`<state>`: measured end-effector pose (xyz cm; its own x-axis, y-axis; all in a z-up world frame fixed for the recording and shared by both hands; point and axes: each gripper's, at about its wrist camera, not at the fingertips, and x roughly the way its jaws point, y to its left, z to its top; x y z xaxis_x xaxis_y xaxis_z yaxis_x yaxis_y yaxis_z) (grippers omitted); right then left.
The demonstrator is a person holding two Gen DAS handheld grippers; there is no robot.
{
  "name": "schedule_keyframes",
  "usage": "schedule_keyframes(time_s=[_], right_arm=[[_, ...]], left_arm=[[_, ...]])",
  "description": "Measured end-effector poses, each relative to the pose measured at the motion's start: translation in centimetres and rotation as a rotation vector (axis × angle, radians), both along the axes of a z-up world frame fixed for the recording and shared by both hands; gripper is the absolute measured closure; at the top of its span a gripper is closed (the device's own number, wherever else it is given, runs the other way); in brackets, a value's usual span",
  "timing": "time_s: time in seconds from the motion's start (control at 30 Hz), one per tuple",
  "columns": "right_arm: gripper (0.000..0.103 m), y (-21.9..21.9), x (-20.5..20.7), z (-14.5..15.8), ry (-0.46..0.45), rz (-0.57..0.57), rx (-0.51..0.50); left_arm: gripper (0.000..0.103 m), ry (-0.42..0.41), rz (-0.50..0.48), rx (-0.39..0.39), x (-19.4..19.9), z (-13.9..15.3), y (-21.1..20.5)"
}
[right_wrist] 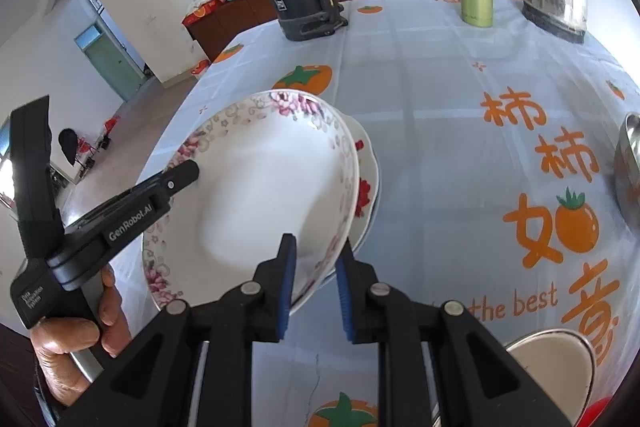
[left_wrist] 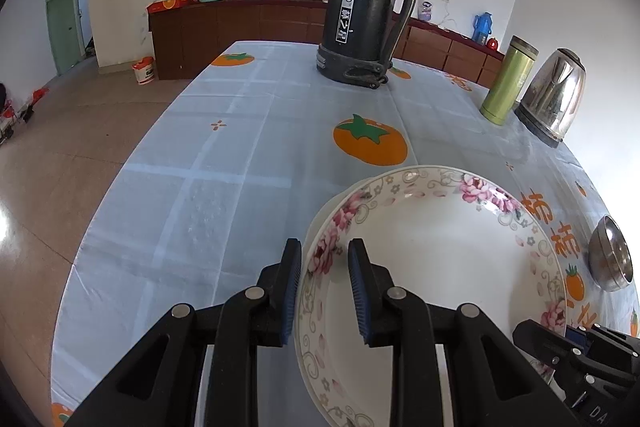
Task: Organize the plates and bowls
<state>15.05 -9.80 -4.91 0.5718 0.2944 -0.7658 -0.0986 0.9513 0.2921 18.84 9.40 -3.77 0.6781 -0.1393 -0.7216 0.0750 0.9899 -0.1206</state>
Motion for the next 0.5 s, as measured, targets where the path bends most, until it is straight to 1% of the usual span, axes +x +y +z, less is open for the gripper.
schedule_keyframes(time_s=[0.27,0.5], right_arm=[[0.082,0.3,0.3,-0.1,-0.011,-0.014,-0.02],[0.082,1.2,0.1,0.1,-0.019,-0.035,-0.066]], left_arm=[[0.077,-0.014,0.018,0.024,0.0,-0.3,-0.2],[0.077,-0.014,0.032,0.012,0.0,-0.4,-0.1]])
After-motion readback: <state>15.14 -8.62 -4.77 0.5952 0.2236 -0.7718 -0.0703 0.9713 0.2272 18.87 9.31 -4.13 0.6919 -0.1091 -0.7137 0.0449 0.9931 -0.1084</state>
